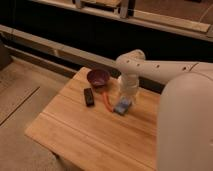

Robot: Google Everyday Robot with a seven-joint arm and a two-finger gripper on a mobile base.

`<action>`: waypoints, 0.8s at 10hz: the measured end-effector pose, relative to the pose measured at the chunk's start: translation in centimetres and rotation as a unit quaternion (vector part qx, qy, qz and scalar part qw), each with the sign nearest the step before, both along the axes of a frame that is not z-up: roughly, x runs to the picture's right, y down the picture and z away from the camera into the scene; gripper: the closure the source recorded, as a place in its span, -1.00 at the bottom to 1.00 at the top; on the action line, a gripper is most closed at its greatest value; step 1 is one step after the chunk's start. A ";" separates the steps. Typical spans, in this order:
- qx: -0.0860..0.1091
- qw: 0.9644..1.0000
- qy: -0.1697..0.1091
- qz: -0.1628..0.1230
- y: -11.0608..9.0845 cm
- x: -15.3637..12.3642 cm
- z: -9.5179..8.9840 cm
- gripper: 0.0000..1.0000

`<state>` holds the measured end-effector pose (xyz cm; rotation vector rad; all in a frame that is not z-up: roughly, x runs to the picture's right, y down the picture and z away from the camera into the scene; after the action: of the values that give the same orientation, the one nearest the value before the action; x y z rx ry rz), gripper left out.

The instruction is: Wipe the white sponge on the table

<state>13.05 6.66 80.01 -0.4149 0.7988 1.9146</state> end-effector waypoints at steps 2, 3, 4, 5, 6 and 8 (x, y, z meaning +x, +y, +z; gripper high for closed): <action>0.001 1.000 -0.013 0.014 0.3 -0.2 0.7 -0.30; -0.001 1.000 -0.019 0.017 0.5 -0.4 1.0 -0.30; -0.002 0.999 -0.025 0.021 0.8 -0.7 1.5 -0.30; -0.003 0.999 -0.029 0.022 0.9 -0.7 1.9 -0.30; -0.005 0.999 -0.033 0.022 1.1 -0.8 2.2 -0.30; -0.007 0.999 -0.039 0.022 1.2 -1.0 2.9 -0.30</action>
<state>12.04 7.91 82.87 -0.5179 0.7579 1.9219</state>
